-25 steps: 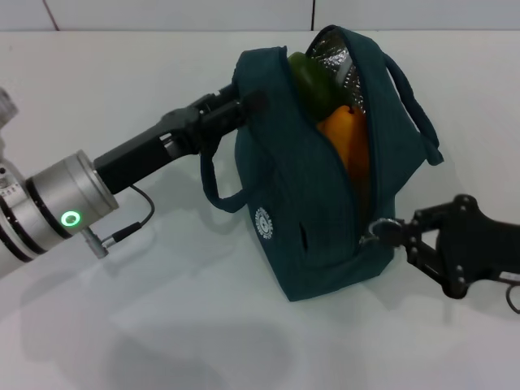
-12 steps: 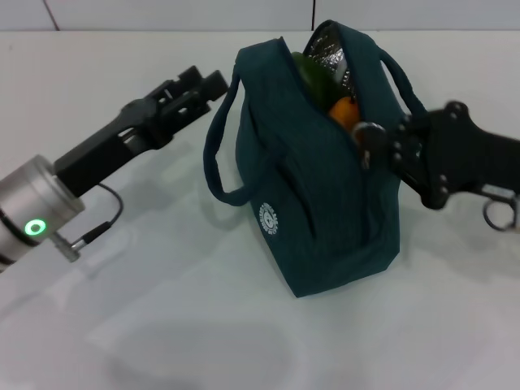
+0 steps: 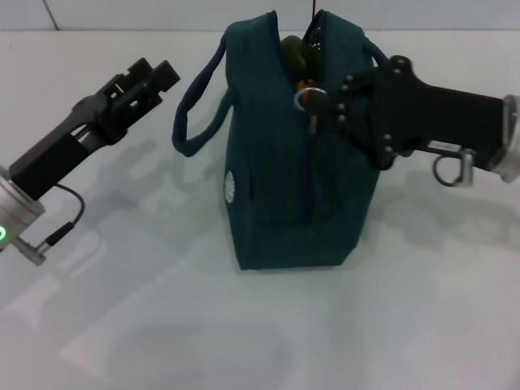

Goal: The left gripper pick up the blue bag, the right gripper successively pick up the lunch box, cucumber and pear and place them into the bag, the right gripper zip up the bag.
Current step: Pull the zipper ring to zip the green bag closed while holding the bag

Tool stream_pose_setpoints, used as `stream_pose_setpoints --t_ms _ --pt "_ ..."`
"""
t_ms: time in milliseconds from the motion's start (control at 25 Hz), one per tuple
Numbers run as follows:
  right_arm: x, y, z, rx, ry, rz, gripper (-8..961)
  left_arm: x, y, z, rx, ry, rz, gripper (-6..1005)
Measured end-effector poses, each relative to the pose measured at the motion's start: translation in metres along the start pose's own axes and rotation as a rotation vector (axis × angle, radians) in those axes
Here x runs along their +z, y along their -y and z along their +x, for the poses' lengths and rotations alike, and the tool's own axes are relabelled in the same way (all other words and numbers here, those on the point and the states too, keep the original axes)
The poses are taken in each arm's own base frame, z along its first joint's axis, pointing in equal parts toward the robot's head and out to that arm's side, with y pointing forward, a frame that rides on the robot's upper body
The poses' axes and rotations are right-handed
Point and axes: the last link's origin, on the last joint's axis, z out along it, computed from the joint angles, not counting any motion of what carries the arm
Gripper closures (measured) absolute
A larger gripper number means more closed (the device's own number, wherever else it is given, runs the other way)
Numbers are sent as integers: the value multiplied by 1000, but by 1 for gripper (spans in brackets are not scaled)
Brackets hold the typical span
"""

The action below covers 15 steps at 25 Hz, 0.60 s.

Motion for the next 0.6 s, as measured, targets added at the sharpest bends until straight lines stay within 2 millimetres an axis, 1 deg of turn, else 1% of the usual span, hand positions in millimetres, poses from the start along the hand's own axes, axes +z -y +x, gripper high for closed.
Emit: stream_pose_setpoints --t_ms 120,160,360,440,600 --pt "12 -1 2 16 -11 -30 931 -8 2 2 7 -10 24 163" --pt "13 -2 4 21 -18 -30 931 -10 2 1 7 -10 29 163" --pt "4 -5 16 58 -51 19 930 -19 0 -5 -8 14 35 164" --pt "5 -3 17 55 -51 23 930 -24 1 -6 -16 12 47 164" --pt "18 2 11 33 -52 -4 929 -28 2 -4 -15 4 59 165"
